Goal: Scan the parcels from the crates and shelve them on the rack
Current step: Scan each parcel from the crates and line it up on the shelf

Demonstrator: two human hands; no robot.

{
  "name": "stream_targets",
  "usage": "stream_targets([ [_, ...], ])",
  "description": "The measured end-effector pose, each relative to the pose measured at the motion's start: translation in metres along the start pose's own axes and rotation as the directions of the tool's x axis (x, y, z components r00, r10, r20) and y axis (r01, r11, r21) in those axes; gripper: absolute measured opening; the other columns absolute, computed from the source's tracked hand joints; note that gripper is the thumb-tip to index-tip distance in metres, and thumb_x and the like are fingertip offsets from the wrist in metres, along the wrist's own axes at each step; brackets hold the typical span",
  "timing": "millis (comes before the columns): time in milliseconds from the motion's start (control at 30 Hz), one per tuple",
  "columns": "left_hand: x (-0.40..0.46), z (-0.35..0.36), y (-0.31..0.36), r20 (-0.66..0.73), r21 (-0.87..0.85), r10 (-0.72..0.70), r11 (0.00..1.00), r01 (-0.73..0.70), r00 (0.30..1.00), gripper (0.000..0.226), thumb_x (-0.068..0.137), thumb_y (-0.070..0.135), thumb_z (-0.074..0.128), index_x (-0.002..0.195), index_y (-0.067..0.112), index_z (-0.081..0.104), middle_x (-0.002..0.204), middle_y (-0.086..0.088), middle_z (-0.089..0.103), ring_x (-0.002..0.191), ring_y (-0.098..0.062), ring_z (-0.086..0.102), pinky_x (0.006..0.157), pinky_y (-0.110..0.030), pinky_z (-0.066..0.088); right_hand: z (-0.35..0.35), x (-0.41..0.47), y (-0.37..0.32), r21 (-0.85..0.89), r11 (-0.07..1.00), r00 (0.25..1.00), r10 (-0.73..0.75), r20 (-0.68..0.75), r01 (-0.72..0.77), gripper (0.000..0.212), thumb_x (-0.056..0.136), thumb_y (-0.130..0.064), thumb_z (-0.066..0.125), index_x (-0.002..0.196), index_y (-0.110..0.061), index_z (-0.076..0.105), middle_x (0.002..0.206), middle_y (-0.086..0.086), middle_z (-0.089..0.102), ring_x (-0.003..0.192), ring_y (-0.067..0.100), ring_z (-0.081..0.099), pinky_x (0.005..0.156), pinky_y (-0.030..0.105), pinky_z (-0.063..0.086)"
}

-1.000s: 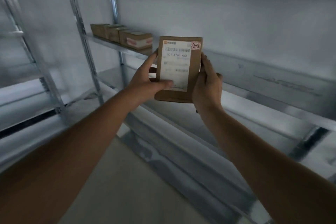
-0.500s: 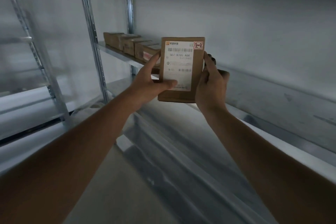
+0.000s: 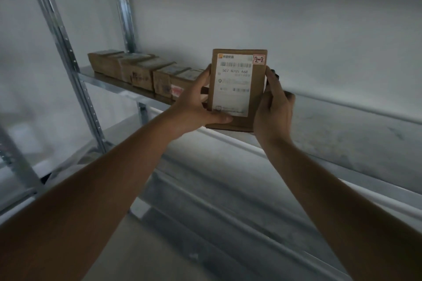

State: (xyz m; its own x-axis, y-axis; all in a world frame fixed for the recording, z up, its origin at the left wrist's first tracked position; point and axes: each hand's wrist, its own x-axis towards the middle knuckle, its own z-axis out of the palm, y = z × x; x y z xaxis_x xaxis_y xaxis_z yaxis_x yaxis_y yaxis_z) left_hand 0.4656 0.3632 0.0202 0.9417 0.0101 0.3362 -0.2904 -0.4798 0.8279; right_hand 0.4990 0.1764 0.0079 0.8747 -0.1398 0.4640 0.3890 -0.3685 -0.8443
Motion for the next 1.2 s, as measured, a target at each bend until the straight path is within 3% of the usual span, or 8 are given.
stream_targets([
  [100, 0.031, -0.009, -0.014, 0.057, 0.016, -0.011, 1.0, 0.01, 0.998, 0.123, 0.071, 0.016, 0.098, 0.166, 0.041, 0.024, 0.148, 0.023, 0.049, 0.131, -0.003, 0.045, 0.082, -0.013, 0.052, 0.017, 0.02, 0.007, 0.004, 1.0, 1.0, 0.017, -0.018, -0.017, 0.052, 0.115, -0.02, 0.028, 0.16, -0.042, 0.04, 0.126, 0.003, 0.043, 0.093, -0.024, 0.04, 0.098, 0.017, 0.033],
  [300, 0.081, -0.018, -0.028, 0.137, 0.115, -0.017, 0.993, 0.001, 0.99, 0.136, 0.066, 0.027, 0.101, 0.168, 0.042, 0.012, 0.155, 0.012, 0.052, 0.131, -0.005, 0.053, 0.106, -0.034, 0.055, 0.041, 0.056, 0.023, -0.004, 1.0, 1.0, 0.017, -0.014, -0.018, 0.053, 0.114, -0.02, 0.023, 0.16, -0.042, 0.039, 0.125, 0.005, 0.043, 0.103, 0.006, 0.045, 0.105, 0.03, 0.041],
  [433, 0.1, -0.018, -0.037, 0.212, 0.176, -0.009, 0.984, -0.029, 0.977, 0.148, 0.063, 0.023, 0.103, 0.168, 0.043, 0.0, 0.159, 0.015, 0.046, 0.136, -0.001, 0.045, 0.092, -0.01, 0.048, 0.055, 0.075, 0.037, 0.032, 0.999, 0.999, 0.031, -0.03, -0.03, 0.048, 0.115, -0.03, 0.023, 0.158, -0.041, 0.042, 0.134, 0.002, 0.051, 0.113, 0.009, 0.036, 0.108, 0.031, 0.038],
  [600, 0.123, -0.024, -0.049, 0.268, 0.235, -0.013, 0.971, -0.053, 0.963, 0.156, 0.066, 0.018, 0.102, 0.166, 0.044, -0.015, 0.171, 0.014, 0.029, 0.138, 0.002, 0.031, 0.105, -0.023, 0.036, 0.075, 0.085, 0.051, 0.078, 0.996, 0.999, 0.04, -0.037, -0.038, 0.049, 0.108, -0.059, 0.026, 0.152, -0.049, 0.044, 0.129, -0.004, 0.055, 0.129, 0.02, 0.048, 0.105, 0.05, 0.052],
  [733, 0.142, -0.032, -0.056, 0.278, 0.29, 0.051, 0.947, -0.134, 0.959, 0.15, 0.066, 0.024, 0.102, 0.167, 0.045, -0.007, 0.167, 0.013, 0.036, 0.133, 0.002, 0.036, 0.081, -0.005, 0.039, 0.088, 0.095, 0.051, 0.099, 0.993, 0.994, 0.072, -0.079, -0.064, 0.05, 0.1, -0.069, 0.03, 0.147, -0.059, 0.045, 0.131, -0.006, 0.059, 0.131, 0.023, 0.054, 0.101, 0.059, 0.056],
  [900, 0.161, -0.051, -0.062, 0.282, 0.344, 0.126, 0.912, -0.223, 0.951, 0.145, 0.055, 0.052, 0.103, 0.164, 0.051, 0.008, 0.156, 0.001, 0.04, 0.143, -0.018, 0.042, 0.112, -0.051, 0.051, 0.102, 0.105, 0.037, 0.096, 0.986, 0.984, 0.144, -0.103, -0.134, 0.044, 0.103, -0.062, 0.03, 0.142, -0.06, 0.049, 0.133, -0.009, 0.059, 0.133, 0.024, 0.052, 0.105, 0.06, 0.054],
  [1067, 0.179, -0.067, -0.075, 0.355, 0.396, 0.139, 0.873, -0.283, 0.924, 0.124, 0.058, 0.059, 0.099, 0.159, 0.041, 0.029, 0.146, 0.006, 0.054, 0.129, -0.017, 0.056, 0.102, -0.047, 0.058, 0.12, 0.116, 0.03, 0.033, 0.972, 0.969, 0.236, -0.069, -0.234, 0.032, 0.107, -0.056, 0.029, 0.12, -0.066, 0.057, 0.125, -0.018, 0.063, 0.134, 0.025, 0.052, 0.108, 0.062, 0.051],
  [1200, 0.189, -0.074, -0.087, 0.427, 0.397, 0.131, 0.862, -0.315, 0.895, 0.11, 0.064, 0.06, 0.096, 0.156, 0.034, 0.041, 0.148, 0.009, 0.058, 0.132, -0.017, 0.056, 0.104, -0.046, 0.056, 0.128, 0.123, 0.034, -0.033, 0.958, 0.958, 0.282, -0.056, -0.284, 0.044, 0.101, -0.052, 0.032, 0.133, -0.049, 0.062, 0.123, -0.012, 0.068, 0.132, 0.028, 0.055, 0.11, 0.057, 0.05],
])
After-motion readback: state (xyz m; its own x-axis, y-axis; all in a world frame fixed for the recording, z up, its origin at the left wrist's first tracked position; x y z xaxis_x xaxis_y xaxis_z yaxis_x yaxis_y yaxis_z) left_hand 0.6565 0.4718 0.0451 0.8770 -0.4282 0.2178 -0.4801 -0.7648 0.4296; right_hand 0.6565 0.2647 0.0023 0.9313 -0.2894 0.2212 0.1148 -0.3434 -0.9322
